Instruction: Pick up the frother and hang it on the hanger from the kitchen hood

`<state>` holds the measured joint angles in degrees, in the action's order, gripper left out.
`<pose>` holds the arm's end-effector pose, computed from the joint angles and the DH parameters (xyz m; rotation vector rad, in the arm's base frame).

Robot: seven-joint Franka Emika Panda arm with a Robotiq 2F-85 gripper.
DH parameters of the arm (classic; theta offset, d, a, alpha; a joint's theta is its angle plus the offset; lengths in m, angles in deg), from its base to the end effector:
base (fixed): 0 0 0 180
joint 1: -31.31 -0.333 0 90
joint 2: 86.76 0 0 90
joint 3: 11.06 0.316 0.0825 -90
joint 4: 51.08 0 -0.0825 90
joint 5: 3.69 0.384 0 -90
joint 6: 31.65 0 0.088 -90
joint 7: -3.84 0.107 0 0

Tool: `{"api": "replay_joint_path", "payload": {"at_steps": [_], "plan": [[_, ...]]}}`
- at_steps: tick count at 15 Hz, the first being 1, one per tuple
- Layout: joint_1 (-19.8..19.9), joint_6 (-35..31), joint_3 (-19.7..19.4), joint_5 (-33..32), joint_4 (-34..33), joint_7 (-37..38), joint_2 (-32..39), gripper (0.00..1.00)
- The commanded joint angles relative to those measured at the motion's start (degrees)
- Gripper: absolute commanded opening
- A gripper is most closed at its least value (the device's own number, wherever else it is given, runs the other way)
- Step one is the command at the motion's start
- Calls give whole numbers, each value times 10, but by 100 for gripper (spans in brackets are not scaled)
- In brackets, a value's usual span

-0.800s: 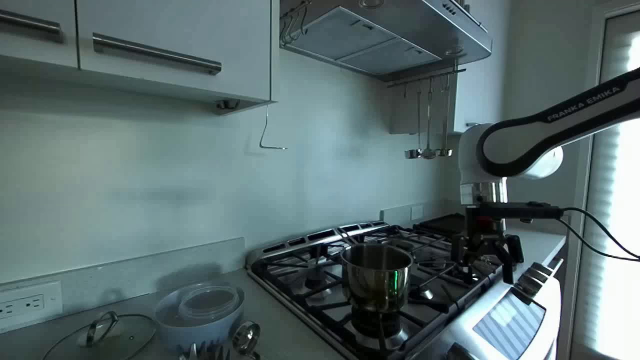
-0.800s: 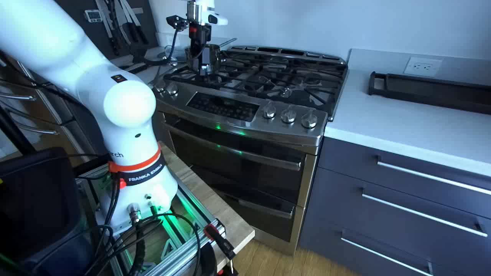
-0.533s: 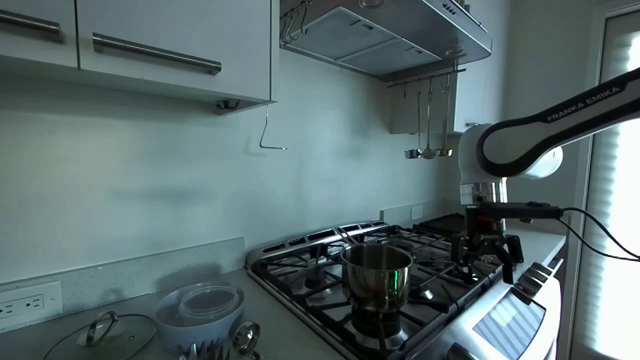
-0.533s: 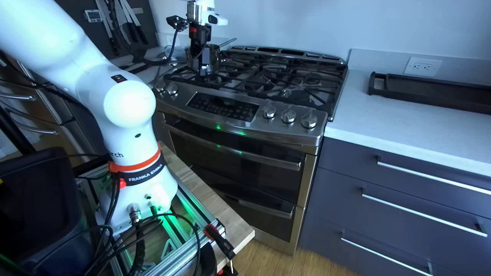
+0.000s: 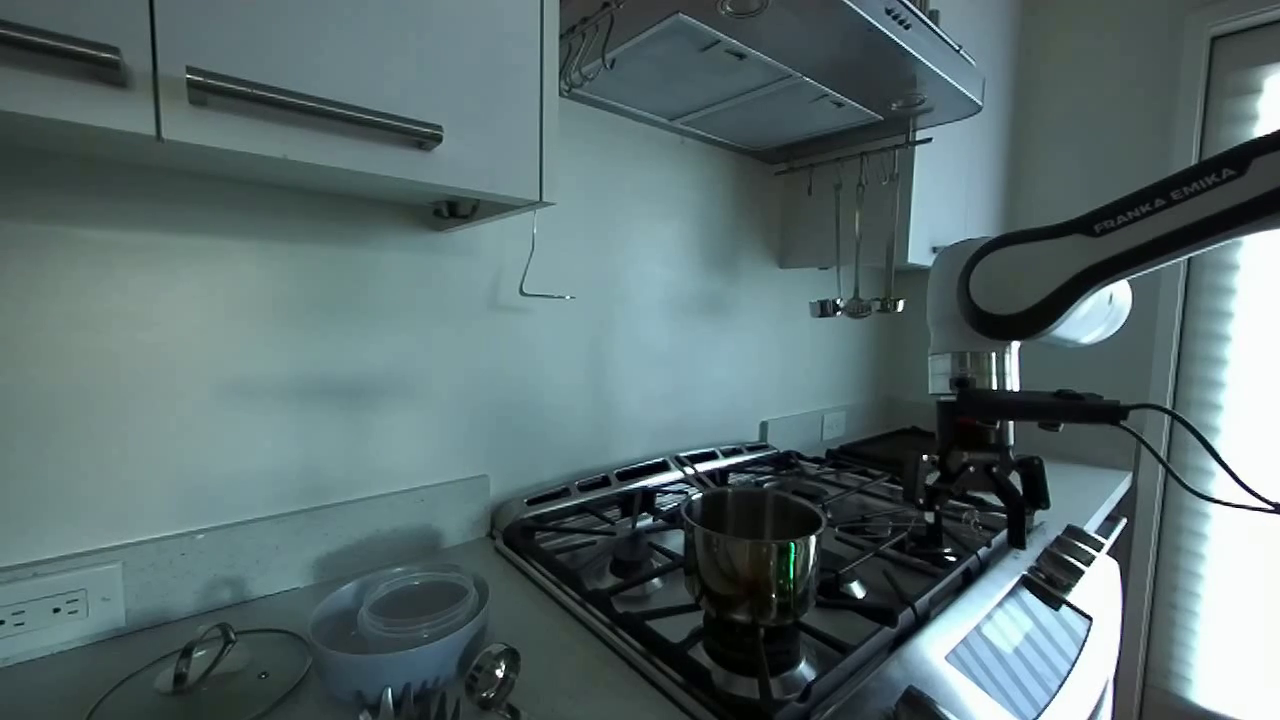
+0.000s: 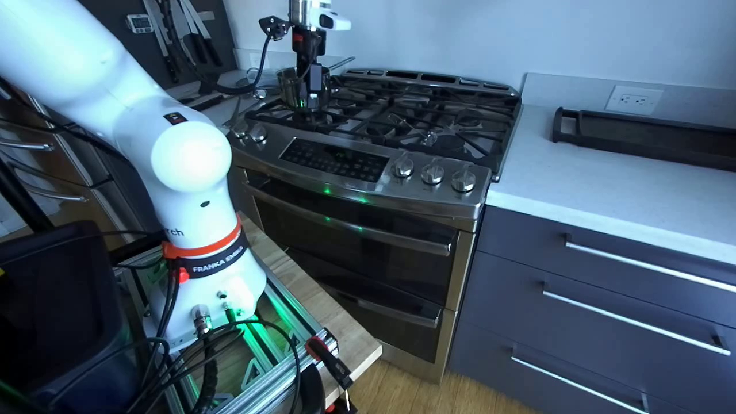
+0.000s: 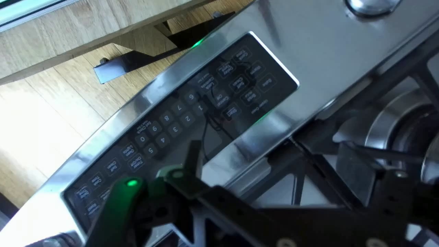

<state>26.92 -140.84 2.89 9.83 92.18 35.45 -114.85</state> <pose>0.3604 0.1391 0.4408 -3.0348 0.5465 0.2220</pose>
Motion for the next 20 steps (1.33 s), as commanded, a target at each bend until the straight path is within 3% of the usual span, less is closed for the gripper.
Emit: {"api": "replay_joint_path", "payload": {"at_steps": [1, 7, 8, 12, 14, 20], "plan": [[29, 26, -31, 11, -18, 52, -36, 100], [101, 24, -61, -16, -89, 162, -22, 100], [80, 24, -62, -6, -73, 125, -36, 100], [82, 24, -63, -7, -79, 124, -33, 100], [106, 9, -50, -37, -84, 174, -6, 100], [149, -45, -76, -78, -138, 314, 113, 100]]}}
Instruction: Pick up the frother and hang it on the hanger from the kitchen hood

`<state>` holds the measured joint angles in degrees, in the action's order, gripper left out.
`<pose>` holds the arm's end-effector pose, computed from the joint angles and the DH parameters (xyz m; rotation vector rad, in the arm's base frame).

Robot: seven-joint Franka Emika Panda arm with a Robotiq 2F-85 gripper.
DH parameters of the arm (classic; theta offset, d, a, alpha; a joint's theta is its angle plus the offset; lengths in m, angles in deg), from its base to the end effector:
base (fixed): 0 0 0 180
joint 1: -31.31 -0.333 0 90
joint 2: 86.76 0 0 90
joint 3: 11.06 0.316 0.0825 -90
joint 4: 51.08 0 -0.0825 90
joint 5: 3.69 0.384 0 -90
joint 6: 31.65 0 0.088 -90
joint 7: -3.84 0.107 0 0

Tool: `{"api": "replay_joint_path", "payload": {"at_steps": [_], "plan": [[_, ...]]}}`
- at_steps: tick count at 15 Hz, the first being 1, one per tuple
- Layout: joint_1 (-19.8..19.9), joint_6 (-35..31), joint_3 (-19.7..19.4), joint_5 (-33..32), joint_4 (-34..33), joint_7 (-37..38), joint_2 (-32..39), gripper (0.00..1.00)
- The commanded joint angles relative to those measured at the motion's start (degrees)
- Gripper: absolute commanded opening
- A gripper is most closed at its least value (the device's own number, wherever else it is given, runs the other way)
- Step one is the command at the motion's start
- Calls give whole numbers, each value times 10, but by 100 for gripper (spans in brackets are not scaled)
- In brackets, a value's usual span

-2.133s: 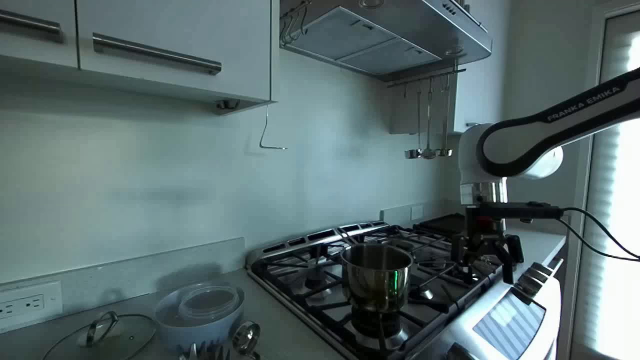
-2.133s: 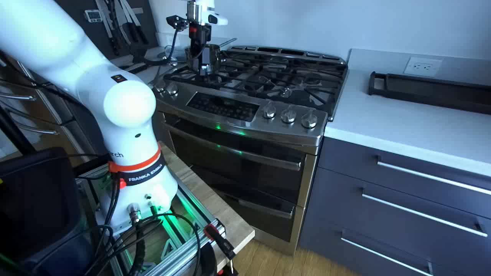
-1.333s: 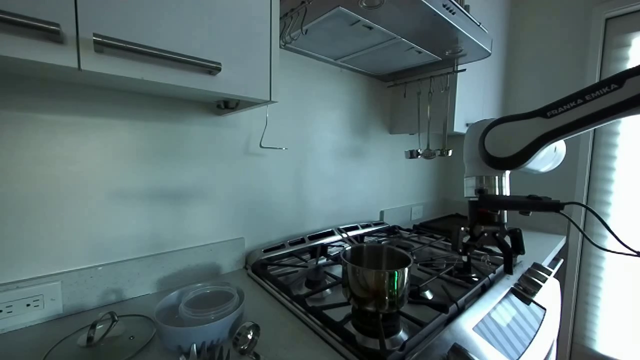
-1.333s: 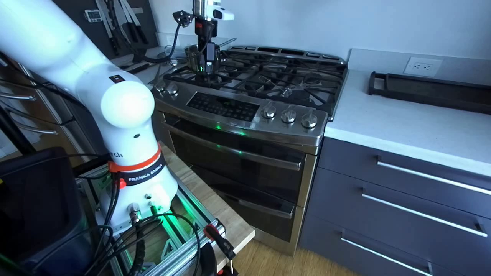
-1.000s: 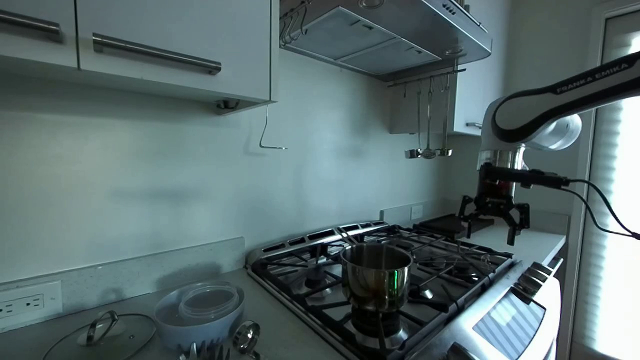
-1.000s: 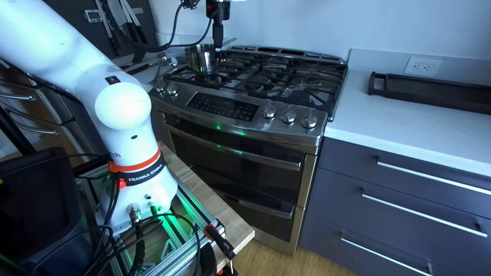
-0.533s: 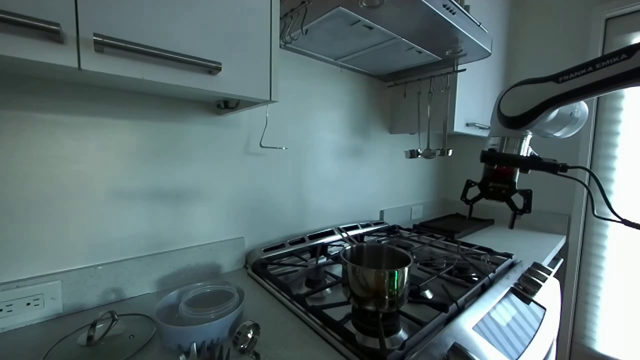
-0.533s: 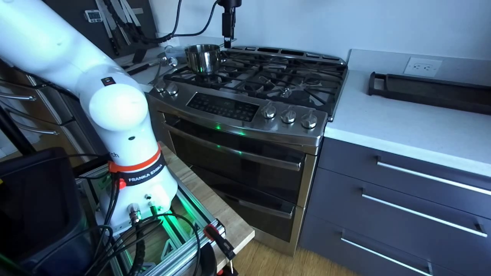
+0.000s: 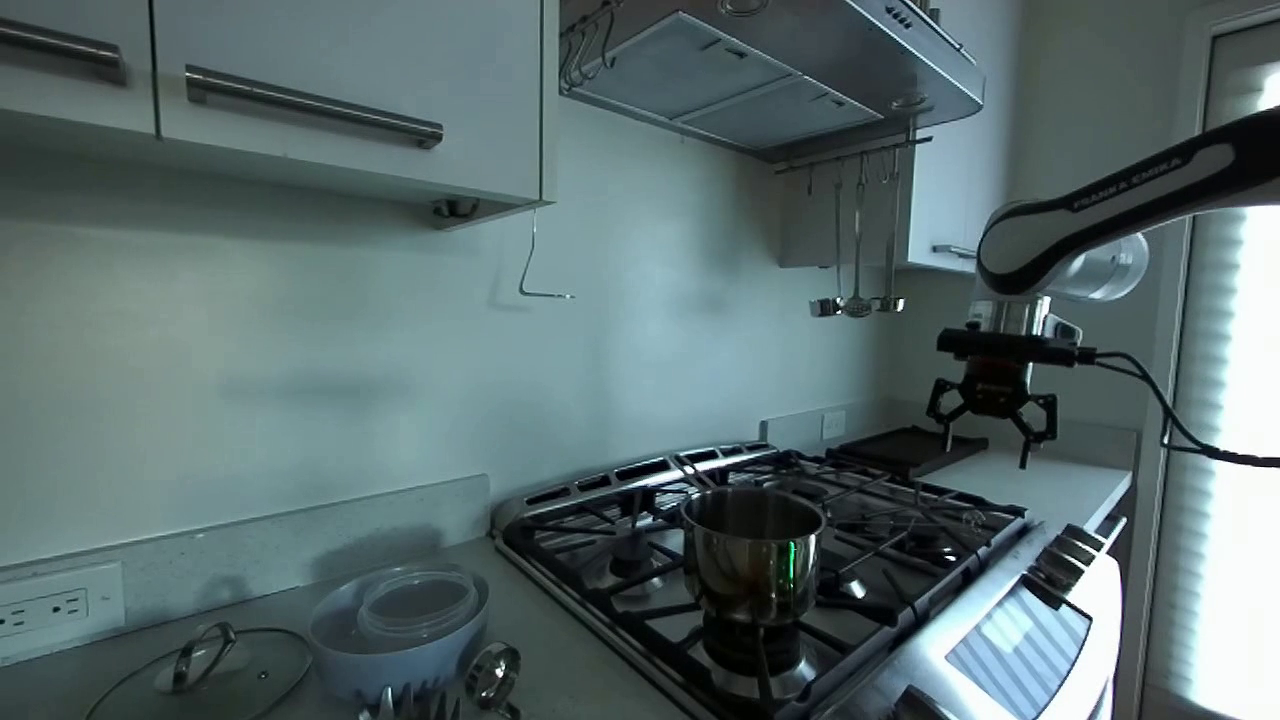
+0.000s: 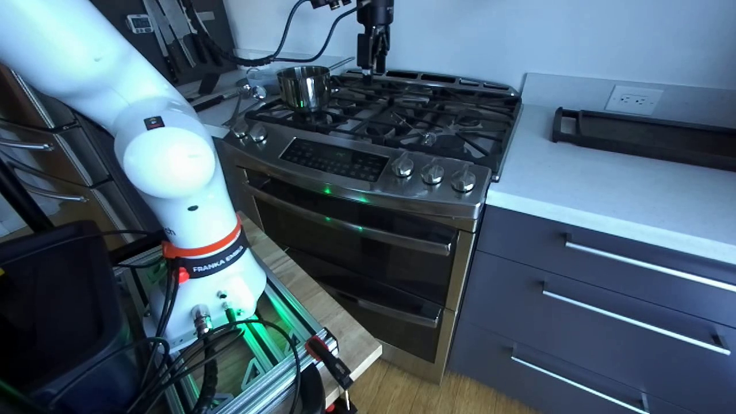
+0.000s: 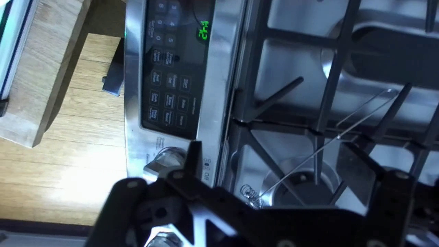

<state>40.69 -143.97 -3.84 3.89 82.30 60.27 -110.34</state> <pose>0.4321 -0.0038 0.4988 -2.6225 1.5715 -0.0071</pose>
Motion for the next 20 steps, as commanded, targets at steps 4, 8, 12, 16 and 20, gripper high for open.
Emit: {"api": "replay_joint_path", "payload": {"at_steps": [4, 8, 12, 16, 20], "plan": [[0, -19, -33, -15, -80, 120, 141, 100], [-15, -28, -43, -4, -94, 200, 186, 100], [-31, -46, -56, 7, -88, 199, 210, 100], [-38, -80, -69, 6, -80, 194, 221, 100], [-42, -116, -76, 22, -78, 199, 237, 100]]}}
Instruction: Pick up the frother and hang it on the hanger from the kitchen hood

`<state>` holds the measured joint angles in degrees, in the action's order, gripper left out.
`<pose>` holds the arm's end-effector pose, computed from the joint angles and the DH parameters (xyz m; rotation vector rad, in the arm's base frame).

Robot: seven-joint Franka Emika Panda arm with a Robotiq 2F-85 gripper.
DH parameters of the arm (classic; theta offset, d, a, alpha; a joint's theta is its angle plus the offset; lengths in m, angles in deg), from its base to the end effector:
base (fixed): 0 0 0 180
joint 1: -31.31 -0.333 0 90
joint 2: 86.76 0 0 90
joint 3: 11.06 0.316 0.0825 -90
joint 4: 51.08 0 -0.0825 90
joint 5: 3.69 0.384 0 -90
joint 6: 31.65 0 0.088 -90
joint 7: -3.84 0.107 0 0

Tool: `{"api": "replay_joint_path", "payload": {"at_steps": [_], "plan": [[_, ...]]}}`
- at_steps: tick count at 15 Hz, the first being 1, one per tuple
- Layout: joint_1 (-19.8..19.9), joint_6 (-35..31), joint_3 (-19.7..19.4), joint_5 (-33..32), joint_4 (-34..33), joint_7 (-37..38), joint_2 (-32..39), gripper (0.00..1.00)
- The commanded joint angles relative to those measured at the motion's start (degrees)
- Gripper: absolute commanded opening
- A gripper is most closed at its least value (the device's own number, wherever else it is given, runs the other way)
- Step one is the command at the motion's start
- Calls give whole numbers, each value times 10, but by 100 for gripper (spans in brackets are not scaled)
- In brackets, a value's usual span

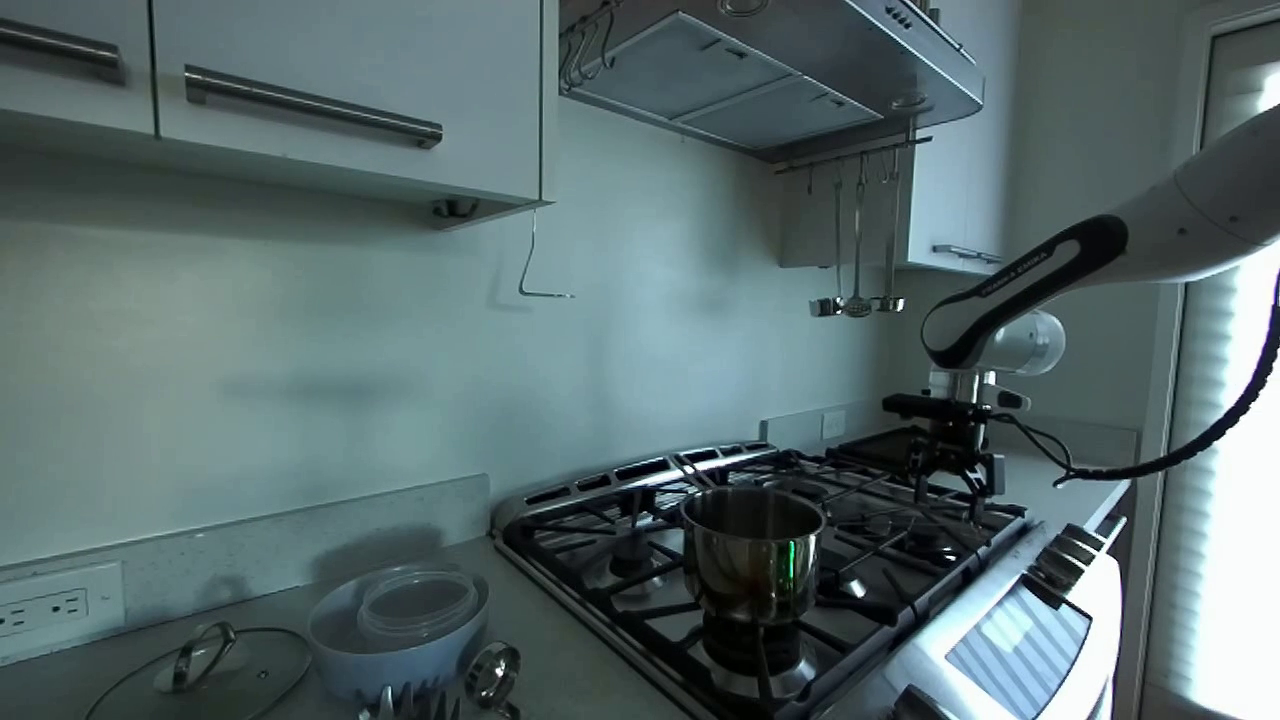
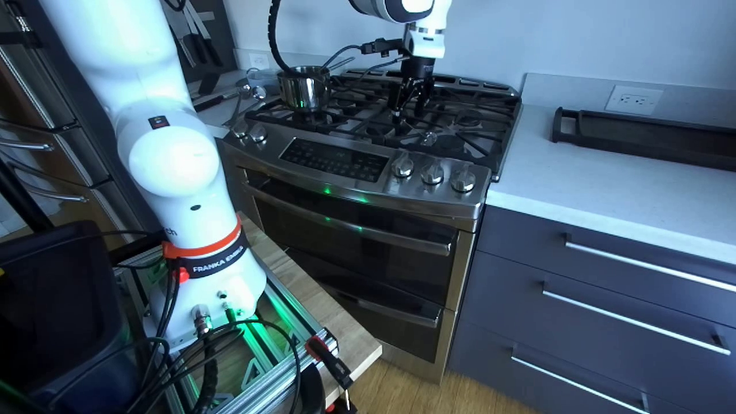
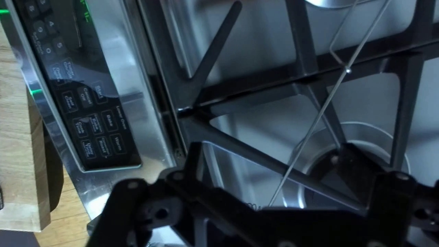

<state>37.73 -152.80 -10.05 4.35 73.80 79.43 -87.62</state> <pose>0.5232 -0.0431 0.3928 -2.2568 2.0802 0.1671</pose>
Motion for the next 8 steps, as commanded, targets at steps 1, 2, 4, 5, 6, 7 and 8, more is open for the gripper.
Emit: {"api": "replay_joint_path", "payload": {"at_steps": [1, 2, 4, 5, 6, 7, 8], "plan": [[-13, -36, -16, 23, 6, 8, 14, 96], [-13, -41, -17, 32, 6, 6, 17, 88], [-15, -53, -20, 42, 6, 6, 23, 69], [-16, -58, -21, 45, 6, 7, 25, 61], [-17, -61, -22, 48, 6, 7, 27, 51], [-18, -64, -23, 50, 6, 7, 29, 44], [-18, -68, -25, 51, 6, 7, 31, 38]]}}
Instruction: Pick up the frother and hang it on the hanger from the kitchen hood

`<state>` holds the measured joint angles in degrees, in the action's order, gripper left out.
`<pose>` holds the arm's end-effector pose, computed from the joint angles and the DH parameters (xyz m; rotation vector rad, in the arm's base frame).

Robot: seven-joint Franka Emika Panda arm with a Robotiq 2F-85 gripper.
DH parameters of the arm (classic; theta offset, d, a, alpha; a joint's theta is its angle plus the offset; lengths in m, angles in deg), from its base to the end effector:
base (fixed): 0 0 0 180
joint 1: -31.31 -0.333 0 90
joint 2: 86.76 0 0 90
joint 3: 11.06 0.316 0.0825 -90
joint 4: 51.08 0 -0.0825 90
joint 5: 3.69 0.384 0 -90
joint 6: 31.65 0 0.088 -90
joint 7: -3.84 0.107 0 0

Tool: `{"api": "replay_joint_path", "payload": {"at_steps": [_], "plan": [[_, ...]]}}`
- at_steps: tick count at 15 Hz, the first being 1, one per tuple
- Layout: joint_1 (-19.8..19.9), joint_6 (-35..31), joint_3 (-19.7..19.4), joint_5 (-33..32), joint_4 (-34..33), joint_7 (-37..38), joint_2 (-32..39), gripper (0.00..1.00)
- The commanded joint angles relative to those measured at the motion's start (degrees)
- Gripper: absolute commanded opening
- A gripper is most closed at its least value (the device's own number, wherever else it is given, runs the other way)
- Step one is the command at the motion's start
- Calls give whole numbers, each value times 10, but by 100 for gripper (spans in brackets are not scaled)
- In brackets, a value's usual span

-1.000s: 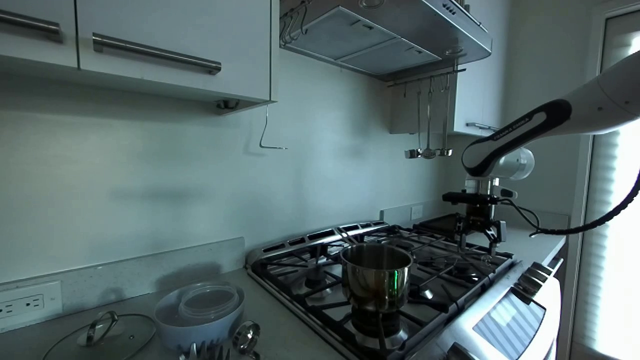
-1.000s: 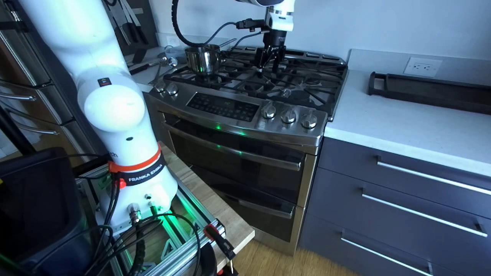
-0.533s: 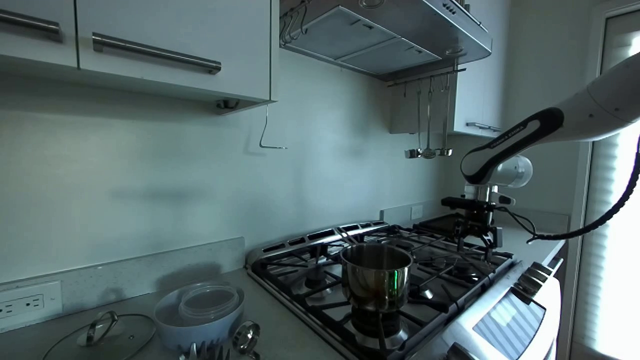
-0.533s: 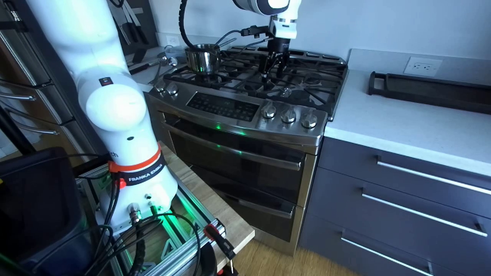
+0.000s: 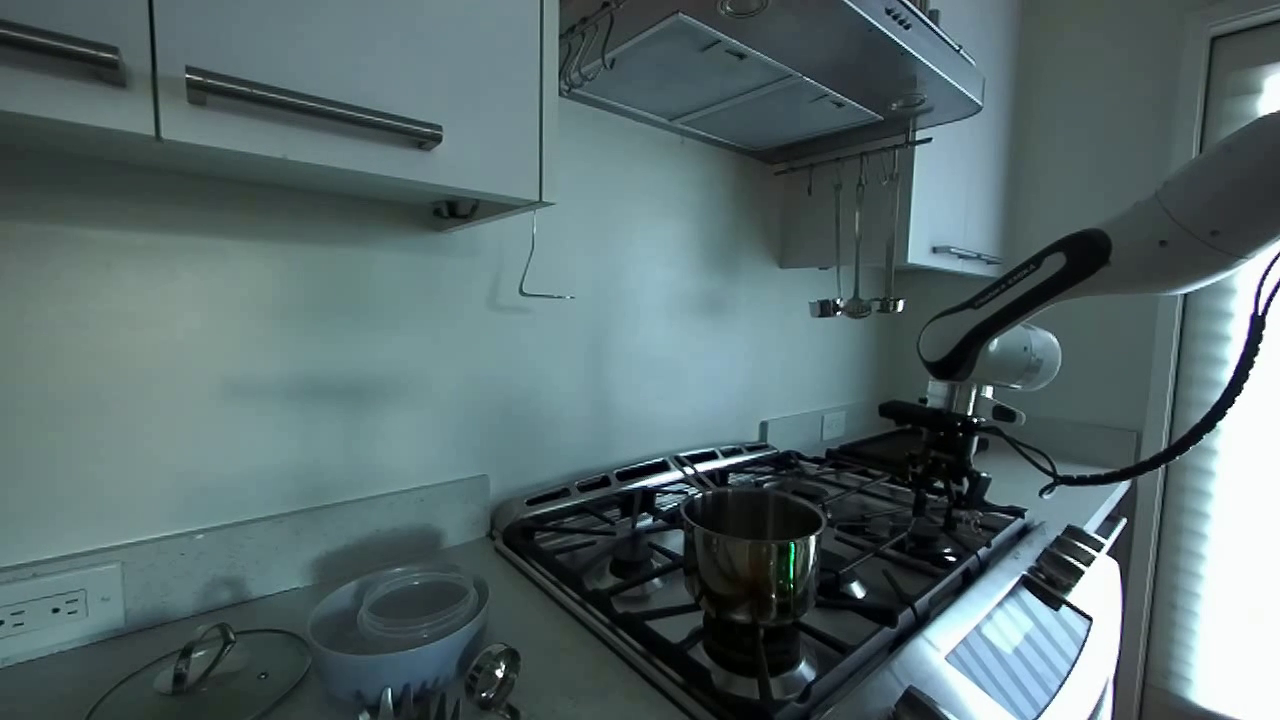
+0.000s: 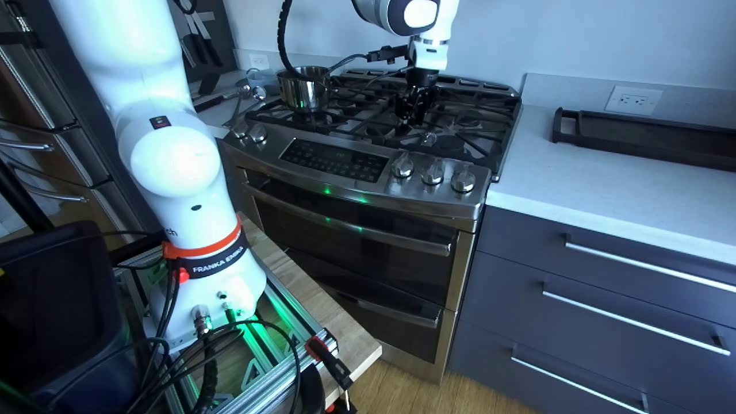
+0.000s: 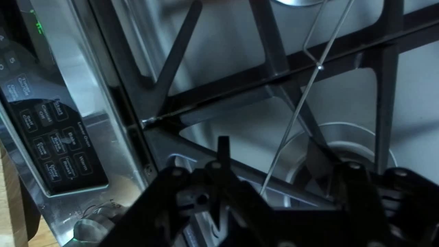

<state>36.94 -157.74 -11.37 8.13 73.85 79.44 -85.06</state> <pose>0.5345 -0.0485 0.3763 -2.1527 2.0994 0.1544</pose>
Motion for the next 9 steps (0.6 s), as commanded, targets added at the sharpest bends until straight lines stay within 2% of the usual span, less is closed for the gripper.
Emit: {"api": "replay_joint_path", "payload": {"at_steps": [1, 3, 4, 6, 8, 9], "plan": [[-10, -20, -12, 15, 5, 6, 6, 29], [-11, -23, -14, 17, 5, 5, 8, 13], [-11, -23, -14, 17, 5, 4, 9, 14], [-11, -23, -15, 18, 4, 4, 10, 6], [-11, -23, -16, 18, 4, 4, 12, 4], [-12, -25, -16, 18, 4, 5, 12, 0]]}}
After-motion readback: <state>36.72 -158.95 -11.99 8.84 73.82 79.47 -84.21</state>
